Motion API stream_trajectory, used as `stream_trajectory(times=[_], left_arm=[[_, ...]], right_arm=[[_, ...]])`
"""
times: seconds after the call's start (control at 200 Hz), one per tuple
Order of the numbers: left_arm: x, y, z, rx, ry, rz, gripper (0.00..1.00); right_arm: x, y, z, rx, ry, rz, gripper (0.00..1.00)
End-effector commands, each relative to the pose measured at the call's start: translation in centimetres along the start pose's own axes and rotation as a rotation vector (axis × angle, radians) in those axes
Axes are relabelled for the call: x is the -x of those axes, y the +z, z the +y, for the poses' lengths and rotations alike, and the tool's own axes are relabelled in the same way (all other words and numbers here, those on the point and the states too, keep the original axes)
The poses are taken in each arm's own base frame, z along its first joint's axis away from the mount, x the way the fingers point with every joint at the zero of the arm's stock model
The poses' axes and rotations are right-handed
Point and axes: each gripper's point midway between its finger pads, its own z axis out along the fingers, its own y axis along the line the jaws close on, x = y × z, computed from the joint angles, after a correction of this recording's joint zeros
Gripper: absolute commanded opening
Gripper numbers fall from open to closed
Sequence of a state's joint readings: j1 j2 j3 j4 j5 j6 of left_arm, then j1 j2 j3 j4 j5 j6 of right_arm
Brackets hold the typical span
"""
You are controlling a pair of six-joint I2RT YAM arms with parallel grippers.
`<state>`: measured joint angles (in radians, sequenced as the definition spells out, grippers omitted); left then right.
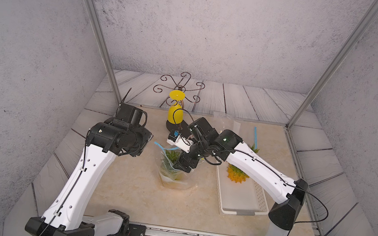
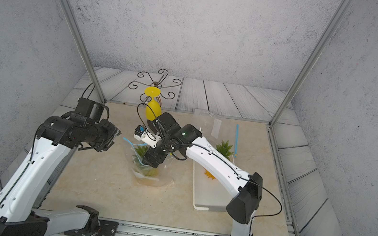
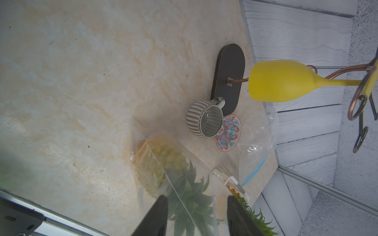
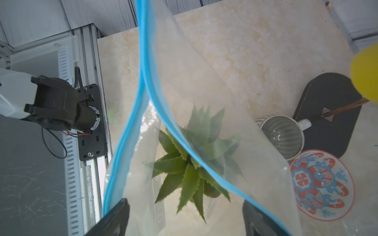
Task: Open the zip-top bag and take out the pineapple
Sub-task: Pick up the pineapple from the zipper food storage bag.
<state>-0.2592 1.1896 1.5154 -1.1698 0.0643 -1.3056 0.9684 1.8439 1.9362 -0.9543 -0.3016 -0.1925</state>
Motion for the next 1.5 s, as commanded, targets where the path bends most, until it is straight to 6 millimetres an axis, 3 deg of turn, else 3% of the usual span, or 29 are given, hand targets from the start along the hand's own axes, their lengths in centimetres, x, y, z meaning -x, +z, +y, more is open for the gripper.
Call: stream_trajectory(times=[0.0,0.22,0.44,0.565,0.826,1.181,1.286,1.381,1.496], left_arm=[[0.1,-0.6,0.9,0.013,0.020,-0.016,0.50],[-0.3,-0.3,1.7,0.024,0.020,0.000,0.51],[-0.7,-0.2,2.6,0.035,0.017,0.007,0.51],[-0.9,-0.2,3.1,0.039,0.015,0.012,0.51],[-1.0,-0.4,3.4,0.040,0.013,0.010,0.51],[-1.3,-0.2,4.0,0.048,0.012,0.023,0.50],[-1.5,0.2,4.4,0.062,0.012,0.032,0.50],[-1.9,0.8,5.0,0.074,0.010,0.049,0.51],[-2.6,1.9,5.6,0.079,-0.020,0.078,0.52]], right_arm=[[-0.5,1.3,0.7,0.036,0.078,0.039,0.88],[-0.1,2.9,0.1,-0.016,0.128,0.038,0.95],[0.2,4.3,-3.1,-0.179,0.194,0.009,0.95],[0.6,5.2,-3.6,-0.192,0.213,0.009,0.95],[-1.7,7.7,-3.2,-0.175,0.265,0.067,0.87],[-3.2,7.3,-1.8,-0.144,0.287,0.087,0.61],[-2.5,6.8,-1.8,-0.138,0.285,0.062,0.55],[-1.3,5.8,-1.6,-0.133,0.271,0.040,0.38],[0.3,3.9,-1.4,-0.135,0.262,-0.021,0.26]])
